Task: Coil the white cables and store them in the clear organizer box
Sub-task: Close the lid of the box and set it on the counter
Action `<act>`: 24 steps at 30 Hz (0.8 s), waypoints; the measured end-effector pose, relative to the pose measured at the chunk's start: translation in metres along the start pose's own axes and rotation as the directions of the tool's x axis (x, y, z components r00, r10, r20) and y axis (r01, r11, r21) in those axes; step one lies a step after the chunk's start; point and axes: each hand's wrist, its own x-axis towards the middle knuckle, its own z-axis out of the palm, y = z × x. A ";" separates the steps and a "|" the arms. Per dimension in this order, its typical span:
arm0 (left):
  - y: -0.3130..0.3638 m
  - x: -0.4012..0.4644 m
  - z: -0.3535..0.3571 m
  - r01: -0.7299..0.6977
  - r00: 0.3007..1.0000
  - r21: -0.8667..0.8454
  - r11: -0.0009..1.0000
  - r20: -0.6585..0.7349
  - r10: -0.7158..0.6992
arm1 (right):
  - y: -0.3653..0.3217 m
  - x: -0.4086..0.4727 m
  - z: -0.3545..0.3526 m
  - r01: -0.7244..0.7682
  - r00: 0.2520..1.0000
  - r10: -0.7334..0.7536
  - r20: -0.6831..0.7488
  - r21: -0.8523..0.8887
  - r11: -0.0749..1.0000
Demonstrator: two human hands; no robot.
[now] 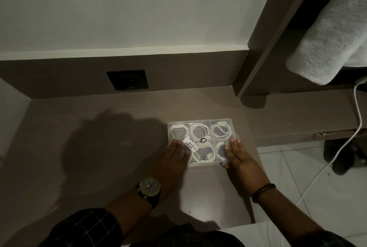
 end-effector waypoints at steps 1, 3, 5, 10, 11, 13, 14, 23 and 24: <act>0.001 0.001 -0.002 0.011 1.000 0.019 1.000 -0.013 -0.010 | -0.001 0.001 0.001 0.000 1.000 0.000 -0.005 -0.011 1.000; 0.006 0.003 -0.001 0.019 0.999 0.035 0.999 -0.035 -0.018 | -0.002 0.002 0.005 -0.019 1.000 0.019 -0.001 -0.043 0.999; 0.011 0.004 0.001 0.044 0.998 0.056 0.997 -0.055 -0.041 | -0.002 0.003 0.007 -0.040 0.999 0.042 0.021 -0.098 0.994; 0.016 0.003 0.009 0.064 0.998 0.060 0.996 0.002 -0.064 | -0.005 0.003 0.009 -0.050 0.998 0.056 0.031 -0.166 0.985; 0.016 0.003 0.012 0.064 0.998 0.056 0.996 0.022 -0.066 | -0.005 0.004 0.010 -0.051 0.998 0.055 0.018 -0.160 0.986; 0.014 0.005 0.017 0.072 0.994 0.050 0.996 0.082 -0.076 | -0.006 0.007 0.010 -0.046 0.999 0.047 0.006 -0.155 0.987; 0.014 0.008 0.021 0.085 0.991 0.039 0.996 0.105 -0.088 | -0.006 0.010 0.010 -0.049 0.998 0.052 0.017 -0.161 0.986; -0.027 0.089 0.005 0.170 0.984 -0.067 0.983 0.068 -0.165 | 0.006 0.082 -0.016 -0.139 0.989 0.135 -0.052 -0.084 0.987; -0.030 0.097 0.006 0.200 0.979 -0.081 0.976 0.045 -0.197 | 0.009 0.092 -0.020 -0.148 0.988 0.145 -0.047 -0.071 0.986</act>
